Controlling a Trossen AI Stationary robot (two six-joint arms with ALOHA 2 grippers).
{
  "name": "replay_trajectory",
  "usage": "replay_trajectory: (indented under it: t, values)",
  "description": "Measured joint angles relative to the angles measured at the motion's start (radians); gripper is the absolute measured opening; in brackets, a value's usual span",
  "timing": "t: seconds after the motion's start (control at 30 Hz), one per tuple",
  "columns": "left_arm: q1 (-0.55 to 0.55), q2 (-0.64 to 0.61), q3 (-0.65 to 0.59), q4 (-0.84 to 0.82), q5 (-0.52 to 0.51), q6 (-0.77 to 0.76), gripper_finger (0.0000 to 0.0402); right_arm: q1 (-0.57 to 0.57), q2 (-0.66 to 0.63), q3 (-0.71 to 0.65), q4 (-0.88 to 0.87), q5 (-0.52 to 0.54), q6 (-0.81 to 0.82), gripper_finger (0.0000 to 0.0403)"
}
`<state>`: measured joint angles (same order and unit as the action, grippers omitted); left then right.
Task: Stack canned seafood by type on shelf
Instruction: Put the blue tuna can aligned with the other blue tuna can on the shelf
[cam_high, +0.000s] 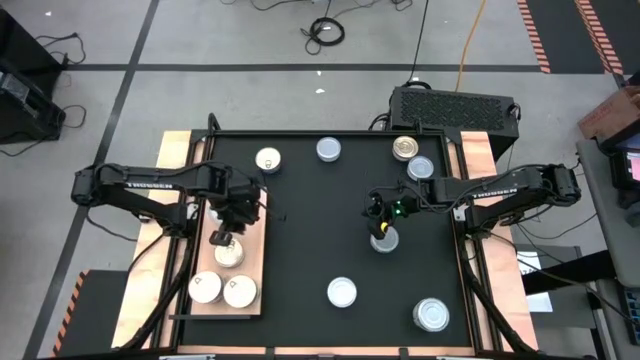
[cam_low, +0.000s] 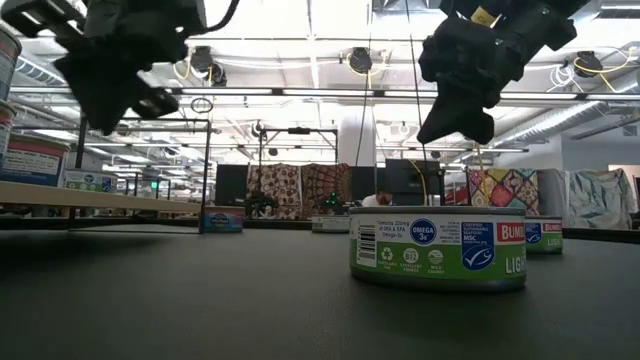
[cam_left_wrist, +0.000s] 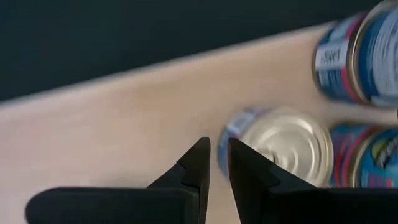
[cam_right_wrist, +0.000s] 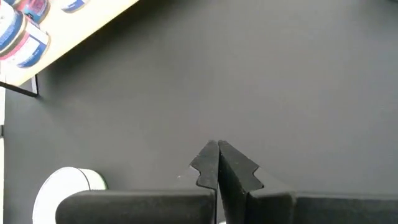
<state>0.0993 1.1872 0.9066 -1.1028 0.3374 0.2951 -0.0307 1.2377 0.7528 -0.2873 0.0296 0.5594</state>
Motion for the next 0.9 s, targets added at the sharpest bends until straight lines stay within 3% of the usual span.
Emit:
replay_trajectory:
  t: [0.37,0.63,0.9]
  values:
    - [-0.091,0.033,0.0,0.162,0.073,0.022,0.0056,0.0,0.0,0.0,0.023,0.0,-0.001,0.0]
    - [-0.138,0.054,-0.009,0.189,-0.01,-0.019,0.0056,0.0,0.0,0.0,0.024,0.0,-0.003,0.0]
    - [-0.174,0.104,-0.051,0.187,-0.029,-0.074,0.0056,0.0,0.0,0.0,0.029,0.0,-0.022,0.0]
